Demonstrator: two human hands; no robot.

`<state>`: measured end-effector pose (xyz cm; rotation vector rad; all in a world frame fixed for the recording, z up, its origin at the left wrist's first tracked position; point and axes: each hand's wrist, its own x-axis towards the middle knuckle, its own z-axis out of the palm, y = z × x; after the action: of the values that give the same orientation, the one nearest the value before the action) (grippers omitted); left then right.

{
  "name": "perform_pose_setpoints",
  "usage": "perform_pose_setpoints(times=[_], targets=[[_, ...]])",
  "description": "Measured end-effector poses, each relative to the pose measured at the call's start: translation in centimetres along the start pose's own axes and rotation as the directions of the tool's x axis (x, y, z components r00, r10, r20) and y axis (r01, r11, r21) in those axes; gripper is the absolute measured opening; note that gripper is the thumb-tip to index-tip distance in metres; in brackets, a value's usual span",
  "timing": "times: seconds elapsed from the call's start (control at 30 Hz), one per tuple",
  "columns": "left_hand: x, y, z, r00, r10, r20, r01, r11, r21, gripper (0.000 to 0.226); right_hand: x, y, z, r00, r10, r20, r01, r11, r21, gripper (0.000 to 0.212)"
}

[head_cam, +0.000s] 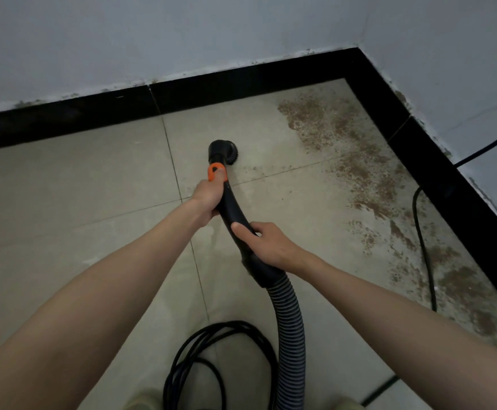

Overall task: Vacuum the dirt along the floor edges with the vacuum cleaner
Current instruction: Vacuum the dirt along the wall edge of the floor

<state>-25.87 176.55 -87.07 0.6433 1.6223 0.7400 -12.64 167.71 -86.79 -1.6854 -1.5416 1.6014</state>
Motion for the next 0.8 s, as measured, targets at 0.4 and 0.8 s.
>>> perform_pose_setpoints(times=[0.4, 0.8], targets=[[-2.8, -3.3, -5.4, 0.990, -0.046, -0.130, 0.027, 0.989, -0.147, 0.041, -1.5, -0.9, 3.7, 0.988, -0.053, 0.148, 0.067, 0.994, -0.092, 0.040], [-6.0, -6.8, -5.1, 0.987, -0.080, -0.137, 0.058, 0.986, -0.156, 0.046, -5.1, 0.7, 3.8, 0.980, -0.004, 0.201, 0.028, 0.993, -0.118, 0.037]])
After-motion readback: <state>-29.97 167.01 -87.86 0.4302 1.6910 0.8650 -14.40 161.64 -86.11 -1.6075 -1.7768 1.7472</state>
